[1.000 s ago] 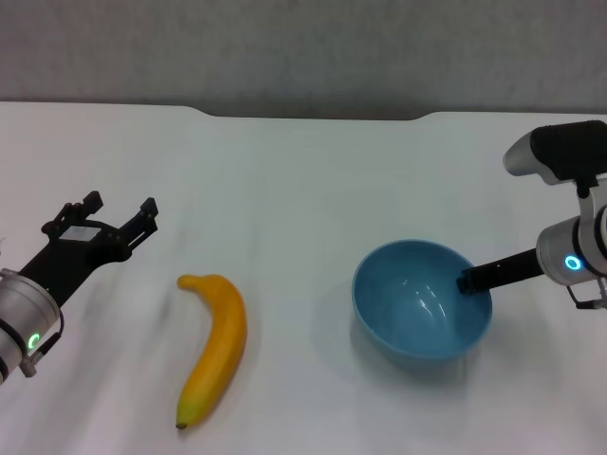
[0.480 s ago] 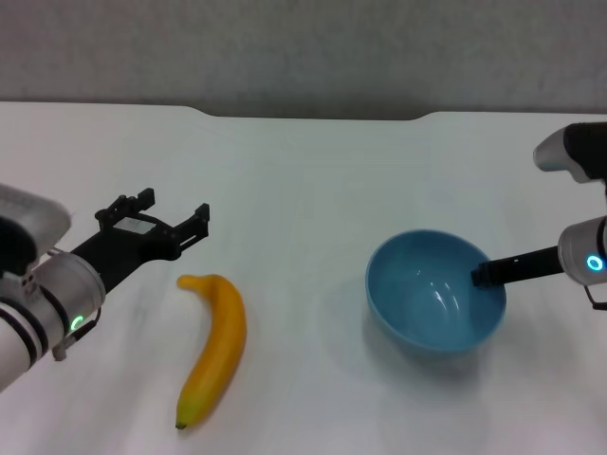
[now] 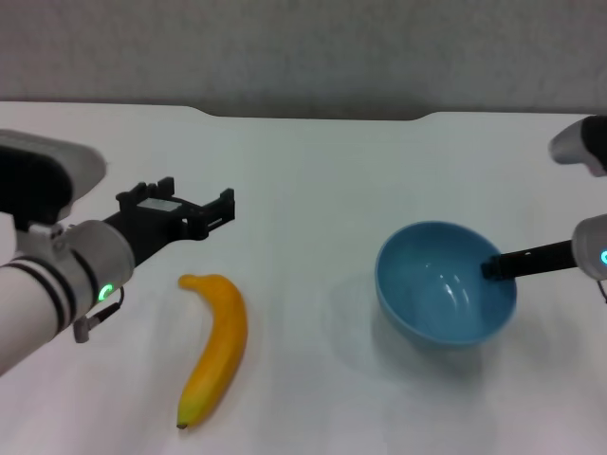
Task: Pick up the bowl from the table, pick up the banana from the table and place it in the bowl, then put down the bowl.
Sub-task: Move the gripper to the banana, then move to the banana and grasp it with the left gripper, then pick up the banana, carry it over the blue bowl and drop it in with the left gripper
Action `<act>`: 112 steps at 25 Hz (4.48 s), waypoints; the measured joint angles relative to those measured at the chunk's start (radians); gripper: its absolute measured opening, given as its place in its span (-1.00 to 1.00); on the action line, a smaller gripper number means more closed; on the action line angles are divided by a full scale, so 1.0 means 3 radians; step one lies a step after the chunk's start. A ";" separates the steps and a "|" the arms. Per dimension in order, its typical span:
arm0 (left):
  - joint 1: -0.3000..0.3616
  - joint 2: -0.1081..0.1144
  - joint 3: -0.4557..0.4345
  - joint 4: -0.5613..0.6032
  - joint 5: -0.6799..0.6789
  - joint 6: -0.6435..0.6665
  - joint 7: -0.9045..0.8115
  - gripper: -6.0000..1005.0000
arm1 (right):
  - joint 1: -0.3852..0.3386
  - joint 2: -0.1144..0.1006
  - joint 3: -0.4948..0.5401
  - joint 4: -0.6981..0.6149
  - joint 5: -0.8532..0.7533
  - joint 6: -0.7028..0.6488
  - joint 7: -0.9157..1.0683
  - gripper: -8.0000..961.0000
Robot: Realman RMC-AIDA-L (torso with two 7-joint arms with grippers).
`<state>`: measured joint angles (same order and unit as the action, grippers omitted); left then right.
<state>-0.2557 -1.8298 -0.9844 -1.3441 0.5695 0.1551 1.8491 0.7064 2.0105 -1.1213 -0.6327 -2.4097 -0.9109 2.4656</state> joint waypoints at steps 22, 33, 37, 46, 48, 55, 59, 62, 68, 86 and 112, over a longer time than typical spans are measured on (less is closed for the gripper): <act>-0.0523 -0.0669 -0.0697 -0.0314 -0.2426 0.2769 0.3373 0.72 | -0.0140 0.0002 -0.0010 -0.0447 0.0033 -0.0150 0.0095 -0.93; -0.0731 -0.0674 -0.0581 -0.0080 -0.2858 0.2710 0.3331 0.71 | -0.0104 0.0006 -0.0076 -0.0486 0.0032 -0.0149 0.0102 -0.93; -0.0755 -0.0683 -0.0576 0.0073 -0.2859 0.2582 0.3326 0.71 | -0.0102 0.0011 -0.0145 -0.0535 0.0034 -0.0148 0.0153 -0.93; -0.0785 -0.0683 -0.0574 0.0226 -0.2963 0.2447 0.3317 0.71 | -0.0103 0.0013 -0.0186 -0.0536 0.0036 -0.0128 0.0180 -0.93; -0.0797 -0.0682 -0.0574 0.0271 -0.2963 0.2433 0.3317 0.71 | -0.0100 0.0013 -0.0188 -0.0536 0.0036 -0.0130 0.0181 -0.93; -0.0854 -0.0692 -0.0596 0.0521 -0.2972 0.2325 0.3313 0.71 | -0.0093 0.0015 -0.0201 -0.0534 0.0036 -0.0135 0.0183 -0.93; -0.0903 -0.0691 -0.0593 0.0655 -0.3022 0.2276 0.3307 0.71 | -0.0093 0.0017 -0.0229 -0.0534 0.0035 -0.0135 0.0192 -0.93; -0.0925 -0.0684 -0.0590 0.0714 -0.3087 0.2272 0.3307 0.71 | -0.0093 0.0017 -0.0230 -0.0534 0.0035 -0.0140 0.0193 -0.93; -0.1019 -0.0681 -0.0576 0.0851 -0.3147 0.2268 0.3309 0.71 | -0.0076 0.0017 -0.0239 -0.0539 0.0035 -0.0127 0.0193 -0.93; -0.1050 -0.0680 -0.0600 0.0921 -0.3144 0.2258 0.3311 0.19 | -0.0083 0.0017 -0.0317 -0.0580 0.0082 -0.0113 0.0213 -0.93; -0.0747 -0.0672 -0.0593 -0.0764 -0.2834 0.1945 0.3308 0.02 | 0.0314 0.0017 -0.0661 0.0091 0.0384 -0.0102 0.0272 -0.93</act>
<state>-0.4800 -2.0313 -1.1624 -1.5732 -0.2808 0.7386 2.8414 0.8007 2.0155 -1.3195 -0.6055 -2.2945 -0.9415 2.5472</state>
